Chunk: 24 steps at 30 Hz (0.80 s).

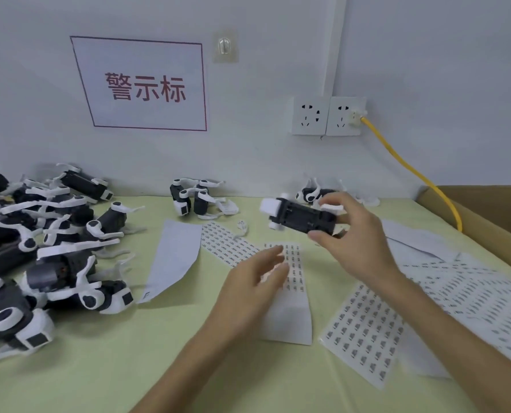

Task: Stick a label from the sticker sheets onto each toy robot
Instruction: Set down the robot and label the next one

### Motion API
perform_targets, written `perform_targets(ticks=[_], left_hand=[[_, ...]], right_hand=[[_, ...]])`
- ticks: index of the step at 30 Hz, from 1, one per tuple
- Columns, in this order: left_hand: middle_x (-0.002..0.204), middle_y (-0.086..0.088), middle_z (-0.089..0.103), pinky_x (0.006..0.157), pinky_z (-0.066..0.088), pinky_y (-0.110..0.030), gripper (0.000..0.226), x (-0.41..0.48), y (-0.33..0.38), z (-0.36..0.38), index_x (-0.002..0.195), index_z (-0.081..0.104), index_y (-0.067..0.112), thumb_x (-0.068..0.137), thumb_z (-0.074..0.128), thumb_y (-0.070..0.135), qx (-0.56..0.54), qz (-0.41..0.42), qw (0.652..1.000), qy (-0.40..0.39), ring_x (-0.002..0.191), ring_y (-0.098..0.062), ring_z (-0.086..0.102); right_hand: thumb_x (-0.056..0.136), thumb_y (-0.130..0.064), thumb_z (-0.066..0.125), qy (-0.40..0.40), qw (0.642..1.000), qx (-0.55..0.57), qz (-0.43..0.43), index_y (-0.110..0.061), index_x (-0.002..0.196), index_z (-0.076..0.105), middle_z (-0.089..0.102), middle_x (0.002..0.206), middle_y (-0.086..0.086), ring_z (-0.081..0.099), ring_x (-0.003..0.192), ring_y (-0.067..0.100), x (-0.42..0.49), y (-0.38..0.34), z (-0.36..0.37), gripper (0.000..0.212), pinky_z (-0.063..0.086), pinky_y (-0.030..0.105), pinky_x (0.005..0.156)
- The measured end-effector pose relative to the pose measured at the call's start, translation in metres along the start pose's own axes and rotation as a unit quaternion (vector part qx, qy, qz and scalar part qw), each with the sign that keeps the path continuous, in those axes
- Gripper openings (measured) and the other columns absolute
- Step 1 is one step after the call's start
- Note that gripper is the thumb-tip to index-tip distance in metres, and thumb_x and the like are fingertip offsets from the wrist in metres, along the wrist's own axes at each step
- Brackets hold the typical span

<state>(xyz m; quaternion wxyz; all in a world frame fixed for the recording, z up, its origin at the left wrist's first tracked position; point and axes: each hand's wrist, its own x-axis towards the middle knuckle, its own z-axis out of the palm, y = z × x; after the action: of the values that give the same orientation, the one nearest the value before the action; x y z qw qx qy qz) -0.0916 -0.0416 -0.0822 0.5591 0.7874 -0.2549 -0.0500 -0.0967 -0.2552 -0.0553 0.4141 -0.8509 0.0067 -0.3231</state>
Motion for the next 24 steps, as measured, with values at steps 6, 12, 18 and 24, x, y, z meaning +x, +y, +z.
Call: perform_targets(ticks=[6,12,18,24], left_hand=[[0.147,0.014,0.050,0.112,0.025,-0.027,0.039,-0.002,-0.024,0.013,0.141,0.056,0.032,0.105,0.048,0.043,0.373,0.107,0.919,-0.076,0.140,-0.009,0.039],[0.147,0.017,0.049,0.106,0.025,-0.031,0.038,0.005,-0.028,0.018,0.137,0.055,0.034,0.102,0.046,0.045,0.384,0.107,0.915,-0.059,0.138,-0.008,0.038],[0.144,0.013,0.051,0.106,0.027,-0.036,0.036,0.005,-0.025,0.016,0.135,0.056,0.032,0.103,0.045,0.042,0.387,0.105,0.914,-0.063,0.135,-0.011,0.038],[0.143,0.005,0.053,0.107,0.030,-0.043,0.037,0.006,-0.024,0.018,0.130,0.060,0.025,0.103,0.043,0.044,0.405,0.107,0.906,-0.059,0.136,-0.018,0.039]], right_hand=[[0.075,0.003,0.078,-0.074,0.968,-0.198,-0.139,-0.027,0.116,0.056,0.050,0.117,-0.014,0.060,0.103,0.018,0.036,0.073,-0.005,0.055,0.052,0.033,0.079],[0.082,-0.006,0.078,-0.033,0.938,-0.332,-0.094,-0.016,0.128,0.058,0.050,0.130,0.001,0.064,0.098,0.035,0.072,0.100,0.011,0.051,0.056,0.041,0.075],[0.082,-0.015,0.072,-0.082,0.907,-0.400,0.102,-0.016,0.152,0.035,0.035,0.153,0.015,0.032,0.142,0.035,0.103,0.073,0.038,0.080,0.030,0.048,0.111],[0.093,-0.023,0.054,-0.262,0.920,-0.244,-0.157,-0.037,0.158,0.026,0.009,0.169,-0.008,0.018,0.153,0.017,0.080,0.016,0.114,0.073,0.019,0.045,0.122]])
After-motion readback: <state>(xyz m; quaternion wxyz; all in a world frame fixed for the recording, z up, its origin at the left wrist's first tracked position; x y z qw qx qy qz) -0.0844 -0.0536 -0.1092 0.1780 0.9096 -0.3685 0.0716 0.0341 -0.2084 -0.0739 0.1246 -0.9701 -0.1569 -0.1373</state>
